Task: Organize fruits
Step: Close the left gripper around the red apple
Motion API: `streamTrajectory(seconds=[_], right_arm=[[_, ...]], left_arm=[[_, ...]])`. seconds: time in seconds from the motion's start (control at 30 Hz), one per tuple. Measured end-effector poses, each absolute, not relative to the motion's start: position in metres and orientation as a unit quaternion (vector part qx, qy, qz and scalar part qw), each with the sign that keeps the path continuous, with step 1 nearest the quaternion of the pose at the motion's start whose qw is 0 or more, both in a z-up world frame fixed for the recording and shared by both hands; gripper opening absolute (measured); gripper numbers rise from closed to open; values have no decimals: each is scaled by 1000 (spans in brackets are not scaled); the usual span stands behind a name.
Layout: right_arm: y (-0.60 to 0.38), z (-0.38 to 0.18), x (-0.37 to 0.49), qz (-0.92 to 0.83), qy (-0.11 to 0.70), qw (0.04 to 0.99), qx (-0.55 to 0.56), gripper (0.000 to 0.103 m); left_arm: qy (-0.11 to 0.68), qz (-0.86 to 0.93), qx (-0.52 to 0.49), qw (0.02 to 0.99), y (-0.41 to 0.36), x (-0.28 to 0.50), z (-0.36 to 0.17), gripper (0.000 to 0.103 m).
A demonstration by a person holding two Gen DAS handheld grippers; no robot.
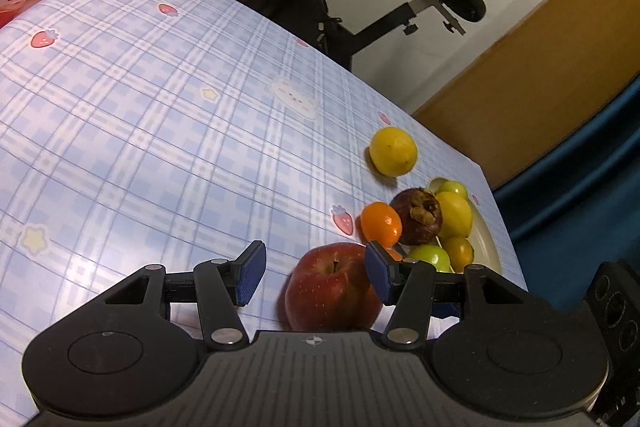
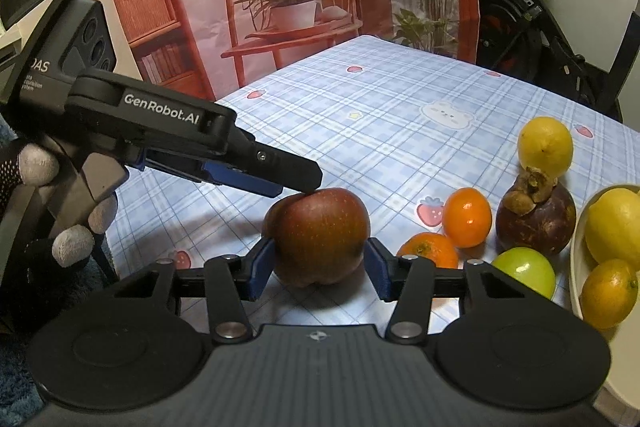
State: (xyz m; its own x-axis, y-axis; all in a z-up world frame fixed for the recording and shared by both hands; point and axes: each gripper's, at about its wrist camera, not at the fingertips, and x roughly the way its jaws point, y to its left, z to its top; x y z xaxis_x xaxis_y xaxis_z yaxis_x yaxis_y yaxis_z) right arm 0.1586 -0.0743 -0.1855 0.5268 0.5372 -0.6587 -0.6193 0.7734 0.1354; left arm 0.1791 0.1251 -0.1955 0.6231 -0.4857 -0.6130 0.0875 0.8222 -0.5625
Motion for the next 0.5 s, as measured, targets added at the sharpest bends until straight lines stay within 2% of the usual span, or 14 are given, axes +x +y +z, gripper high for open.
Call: streamTrajectory(seconds=[0.4,0.5], right_arm=[[-93,-189,145,310,380,871,-18,54],[-94,-189,143,304,380,873,-19,59]], left_arm=[[421,-224,-204,855,86,173,-204,62],[419,-223,-183,861,79,170,-203,62]])
